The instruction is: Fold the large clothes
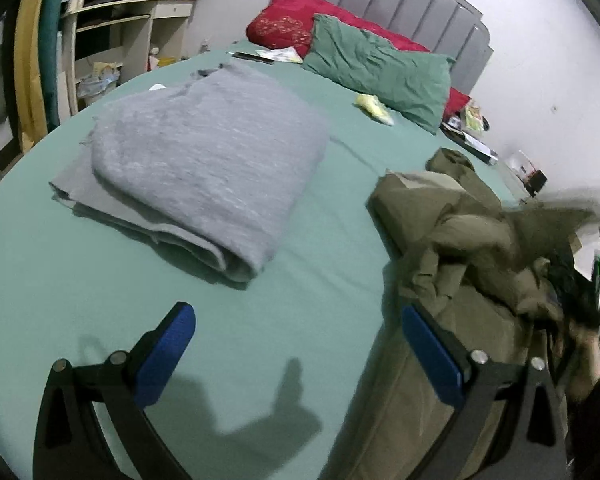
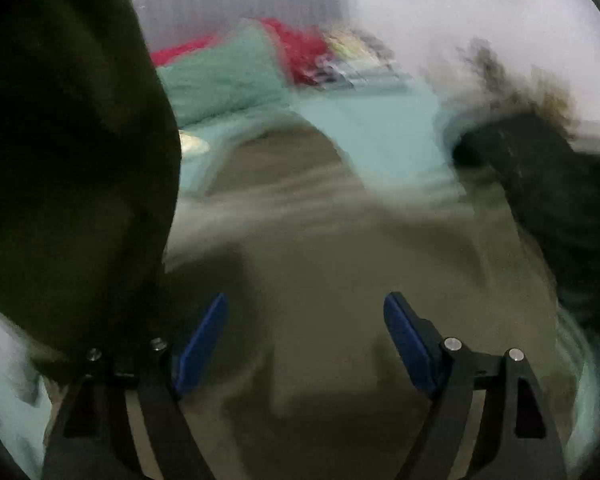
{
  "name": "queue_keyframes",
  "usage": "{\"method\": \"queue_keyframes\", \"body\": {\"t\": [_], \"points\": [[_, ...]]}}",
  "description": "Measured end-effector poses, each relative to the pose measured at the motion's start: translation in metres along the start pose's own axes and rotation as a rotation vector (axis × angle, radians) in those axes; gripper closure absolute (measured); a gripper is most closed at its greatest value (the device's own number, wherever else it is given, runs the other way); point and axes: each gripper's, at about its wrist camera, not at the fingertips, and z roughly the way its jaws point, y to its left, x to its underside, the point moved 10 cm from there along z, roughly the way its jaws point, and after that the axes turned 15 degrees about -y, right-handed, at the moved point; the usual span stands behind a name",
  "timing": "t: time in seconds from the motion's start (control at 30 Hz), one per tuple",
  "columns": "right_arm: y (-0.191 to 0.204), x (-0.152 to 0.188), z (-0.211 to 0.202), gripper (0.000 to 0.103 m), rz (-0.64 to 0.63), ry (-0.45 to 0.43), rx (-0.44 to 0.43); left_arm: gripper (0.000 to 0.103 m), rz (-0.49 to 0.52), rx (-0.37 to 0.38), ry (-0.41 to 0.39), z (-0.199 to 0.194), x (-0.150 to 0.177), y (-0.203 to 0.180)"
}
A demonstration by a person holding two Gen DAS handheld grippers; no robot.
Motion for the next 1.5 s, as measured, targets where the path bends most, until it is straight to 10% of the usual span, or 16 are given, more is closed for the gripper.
{"method": "queue_keyframes", "body": {"t": [0.17, 0.37, 0.5, 0.87, 1.2, 1.4, 1.47, 1.5], "points": [[-0.057, 0.02, -0.035, 0.019, 0.131, -0.017, -0.027, 0.0, -0.009, 0.023, 0.033, 0.008, 0.008, -0.01], [-0.002, -0.006, 0.0, 0.017, -0.144, -0.045, -0.07, 0.0, 0.05, 0.092, 0.146, 0.018, 0.045, -0.042], [0.021, 0.036, 0.047, 0.018, -0.404, 0.2, -0.006, 0.0, 0.106, 0.046, 0.205, 0.028, 0.072, -0.042], [0.057, -0.054, 0.047, 0.02, -0.496, -0.046, -0.143, 0.002, 0.035, -0.037, 0.079, 0.026, 0.033, -0.018], [0.106, -0.165, 0.213, 0.02, -0.346, -0.011, -0.229, 0.002, 0.03, -0.118, -0.02, 0.043, 0.014, 0.008], [0.147, -0.161, 0.315, 0.02, -0.429, 0.118, -0.282, 0.002, 0.039, -0.1, 0.008, 0.065, 0.031, 0.018], [0.156, -0.151, 0.327, 0.051, -0.472, 0.144, -0.307, 0.002, 0.036, -0.084, 0.02, 0.071, 0.038, 0.016], [0.162, -0.146, 0.33, 0.094, -0.518, 0.159, -0.308, 0.002, 0.052, -0.091, 0.028, 0.073, 0.043, 0.015]]}}
